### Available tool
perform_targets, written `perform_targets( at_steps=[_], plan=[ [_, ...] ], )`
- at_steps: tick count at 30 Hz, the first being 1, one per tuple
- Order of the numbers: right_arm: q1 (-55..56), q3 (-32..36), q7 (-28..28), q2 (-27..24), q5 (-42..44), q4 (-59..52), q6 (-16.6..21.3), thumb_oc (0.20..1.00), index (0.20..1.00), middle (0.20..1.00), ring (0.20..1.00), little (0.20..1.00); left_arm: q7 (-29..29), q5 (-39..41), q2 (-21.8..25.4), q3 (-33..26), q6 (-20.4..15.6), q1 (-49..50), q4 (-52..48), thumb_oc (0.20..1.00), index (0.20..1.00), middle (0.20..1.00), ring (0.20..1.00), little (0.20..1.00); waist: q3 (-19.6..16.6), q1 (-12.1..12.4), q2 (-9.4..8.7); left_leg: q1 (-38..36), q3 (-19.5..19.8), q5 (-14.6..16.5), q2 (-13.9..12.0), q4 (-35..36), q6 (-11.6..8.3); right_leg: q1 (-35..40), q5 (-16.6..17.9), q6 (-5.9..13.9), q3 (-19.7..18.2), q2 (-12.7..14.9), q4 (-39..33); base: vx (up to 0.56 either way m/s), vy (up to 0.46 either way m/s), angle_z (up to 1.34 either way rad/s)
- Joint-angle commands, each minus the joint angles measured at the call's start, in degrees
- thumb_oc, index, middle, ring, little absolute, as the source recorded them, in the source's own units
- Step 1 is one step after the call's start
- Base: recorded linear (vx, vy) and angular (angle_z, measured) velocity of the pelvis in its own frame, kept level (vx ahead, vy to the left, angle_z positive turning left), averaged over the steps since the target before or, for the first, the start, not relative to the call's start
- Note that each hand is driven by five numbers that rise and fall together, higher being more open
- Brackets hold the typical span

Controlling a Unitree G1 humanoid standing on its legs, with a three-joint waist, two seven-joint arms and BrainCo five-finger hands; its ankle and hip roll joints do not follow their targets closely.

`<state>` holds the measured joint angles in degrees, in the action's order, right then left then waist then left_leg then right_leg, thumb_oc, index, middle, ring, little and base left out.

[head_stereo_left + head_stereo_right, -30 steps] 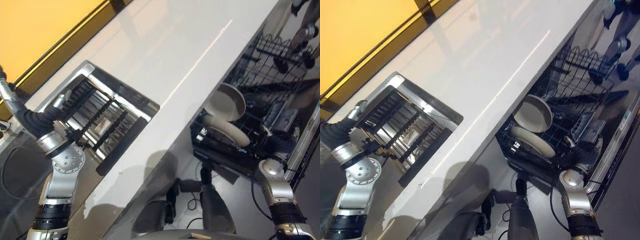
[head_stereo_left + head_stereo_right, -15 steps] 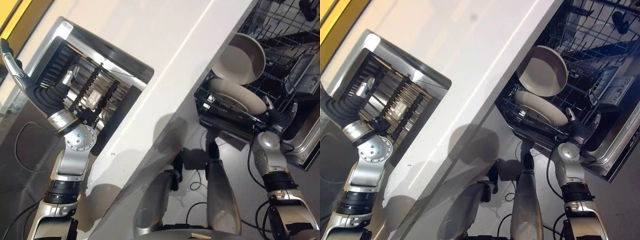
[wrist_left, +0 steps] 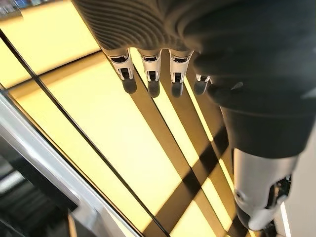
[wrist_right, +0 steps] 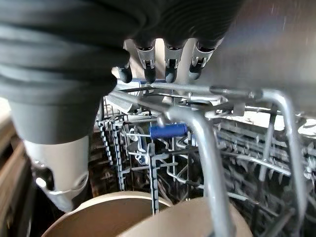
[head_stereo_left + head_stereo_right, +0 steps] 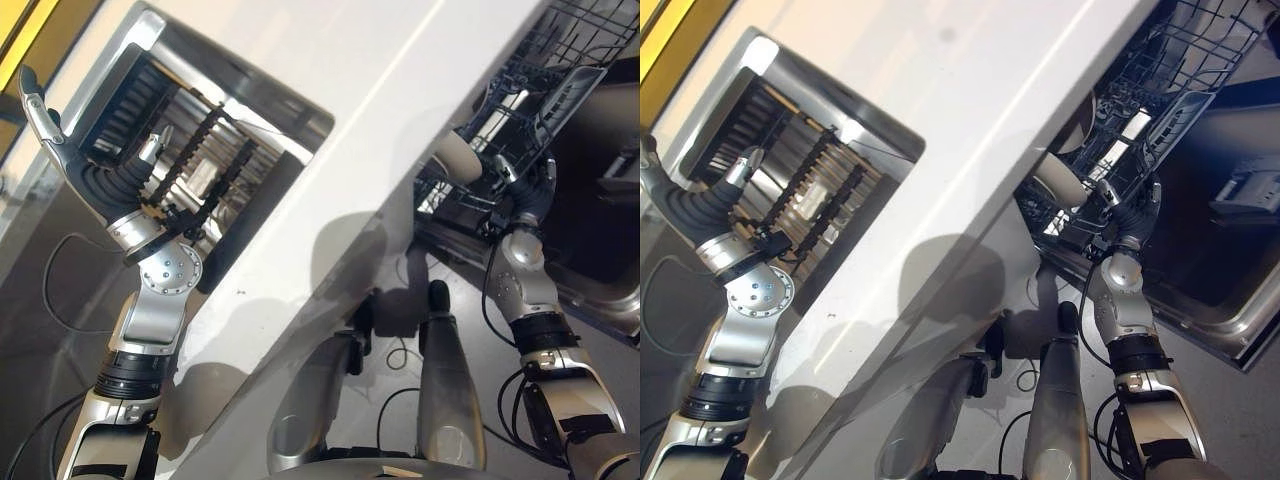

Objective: Pick up plates and place into dishwasher.

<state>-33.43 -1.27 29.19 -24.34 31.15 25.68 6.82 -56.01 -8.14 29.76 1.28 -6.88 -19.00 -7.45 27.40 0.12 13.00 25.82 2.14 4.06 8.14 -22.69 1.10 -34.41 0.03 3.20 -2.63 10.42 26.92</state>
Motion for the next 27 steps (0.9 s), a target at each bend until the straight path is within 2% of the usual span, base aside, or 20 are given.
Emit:
perform_targets(
  at_steps=[1, 7, 16, 22, 27],
  plan=[
    [-10.23, -6.19, -7.10, 2.14, -2.23, -2.65, 0.20, 1.000, 1.000, 1.000, 1.000, 1.000, -1.01, -0.05, 1.64, -0.82, -2.08, 0.64, -2.50, 1.000, 1.000, 1.000, 1.000, 1.000, -0.50, 4.62, 2.46, 2.21, 0.57, 2.20, 3.28, -4.50, 0.91, 5.74, 0.26, 0.46, 0.61, 4.77, -5.53, 0.02, 0.056, 0.18],
    [-14.60, -9.08, -9.90, 2.93, -1.53, -1.68, -0.80, 1.000, 1.000, 1.000, 1.000, 1.000, 1.96, 2.21, 3.04, -0.86, -3.68, 1.06, -2.41, 1.000, 1.000, 1.000, 1.000, 1.000, -1.38, 7.56, 2.06, 1.59, 1.19, 2.57, 3.97, -4.85, 1.07, 7.84, 1.18, 0.72, 3.06, 6.81, -6.71, 0.02, 0.020, 0.20],
    [-19.51, -11.24, -15.12, 2.73, 3.43, 1.71, 2.53, 1.000, 1.000, 1.000, 1.000, 1.000, 4.04, 4.63, 6.14, -1.43, -6.81, 1.43, -1.25, 1.000, 1.000, 1.000, 1.000, 1.000, -2.28, 10.66, 0.80, 0.26, 2.42, 2.13, 4.14, -3.96, 1.18, 11.50, 3.52, 1.35, 6.33, 8.65, -10.20, 0.00, -0.043, 0.14],
    [-19.61, -10.80, -8.28, 1.82, 2.77, 3.27, 3.37, 1.000, 1.000, 1.000, 1.000, 1.000, 4.94, 5.50, 8.10, -1.91, -8.67, 1.79, -0.71, 1.000, 1.000, 1.000, 1.000, 1.000, -2.33, 10.52, 0.10, -0.95, 2.68, 2.26, 3.62, -3.29, 1.49, 13.07, 4.43, 1.45, 6.73, 8.39, -11.46, -0.02, -0.066, 0.04],
    [-16.15, -9.31, 2.54, 1.32, -3.06, 1.17, -0.77, 1.000, 1.000, 1.000, 1.000, 1.000, 4.62, 5.26, 9.22, -1.56, -7.79, 0.20, -0.77, 1.000, 1.000, 1.000, 1.000, 1.000, -1.68, 8.75, -0.92, -1.70, 2.31, 2.70, 3.15, -2.98, 1.94, 13.54, 5.22, 1.26, 5.88, 7.74, -12.21, -0.06, -0.067, 0.00]
  ],
)
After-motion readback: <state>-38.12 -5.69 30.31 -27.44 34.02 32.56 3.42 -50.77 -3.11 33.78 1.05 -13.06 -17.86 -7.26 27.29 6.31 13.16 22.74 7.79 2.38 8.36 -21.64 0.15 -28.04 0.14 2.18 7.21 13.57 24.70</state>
